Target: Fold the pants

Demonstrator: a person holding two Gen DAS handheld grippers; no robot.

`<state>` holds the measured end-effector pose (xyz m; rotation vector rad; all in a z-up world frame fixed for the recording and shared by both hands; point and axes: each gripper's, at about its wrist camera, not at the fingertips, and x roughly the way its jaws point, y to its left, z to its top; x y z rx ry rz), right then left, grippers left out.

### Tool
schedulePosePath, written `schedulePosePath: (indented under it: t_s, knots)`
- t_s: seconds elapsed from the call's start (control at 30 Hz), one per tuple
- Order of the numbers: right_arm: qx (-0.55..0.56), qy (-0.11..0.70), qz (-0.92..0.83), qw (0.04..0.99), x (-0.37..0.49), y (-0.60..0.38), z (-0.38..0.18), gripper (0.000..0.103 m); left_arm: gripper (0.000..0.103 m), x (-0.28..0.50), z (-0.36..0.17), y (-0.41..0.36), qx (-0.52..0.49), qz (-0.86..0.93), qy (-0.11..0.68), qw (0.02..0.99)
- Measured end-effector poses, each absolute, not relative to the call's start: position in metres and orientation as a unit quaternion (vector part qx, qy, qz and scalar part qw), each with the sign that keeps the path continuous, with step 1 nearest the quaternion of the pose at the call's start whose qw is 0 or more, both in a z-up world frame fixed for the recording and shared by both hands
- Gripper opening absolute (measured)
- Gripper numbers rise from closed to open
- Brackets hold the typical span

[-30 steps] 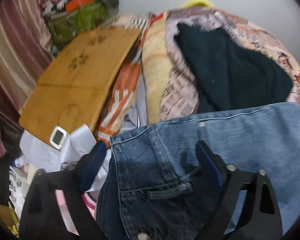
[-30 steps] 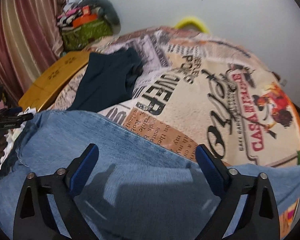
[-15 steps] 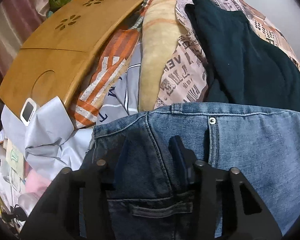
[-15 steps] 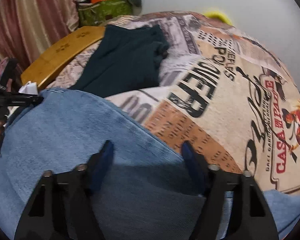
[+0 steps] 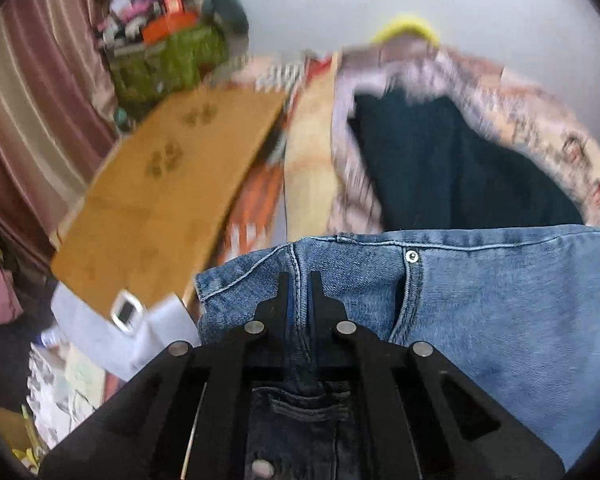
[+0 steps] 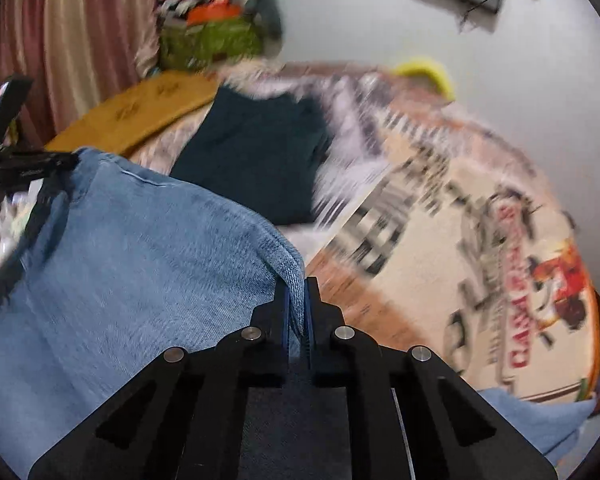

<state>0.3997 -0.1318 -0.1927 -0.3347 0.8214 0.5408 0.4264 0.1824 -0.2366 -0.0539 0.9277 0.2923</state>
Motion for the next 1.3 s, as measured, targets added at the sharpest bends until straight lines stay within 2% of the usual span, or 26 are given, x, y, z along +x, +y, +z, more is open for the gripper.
schedulePosePath:
  t_s: [0.13, 0.57, 0.77, 1.3]
  knots:
    - [-0.131, 0.373, 0.250, 0.884, 0.398, -0.144, -0.160, 0.006, 0.005, 0.414, -0.200, 0.183, -0.037, 0.126, 0.419, 0.898]
    - [-0.100, 0.369, 0.291, 0.877, 0.289, -0.161, -0.137, 0.006, 0.005, 0.323, -0.178, 0.179, -0.045, 0.101, 0.428, 0.897]
    - [-0.092, 0.373, 0.296, 0.874, 0.251, -0.162, -0.141, 0.006, 0.005, 0.283, -0.185, 0.172, -0.028, 0.094, 0.440, 0.893]
    - [-0.108, 0.408, 0.296, 0.857, 0.187, -0.154, -0.180, 0.006, 0.006, 0.221, -0.232, 0.169, -0.065, 0.083, 0.502, 0.859]
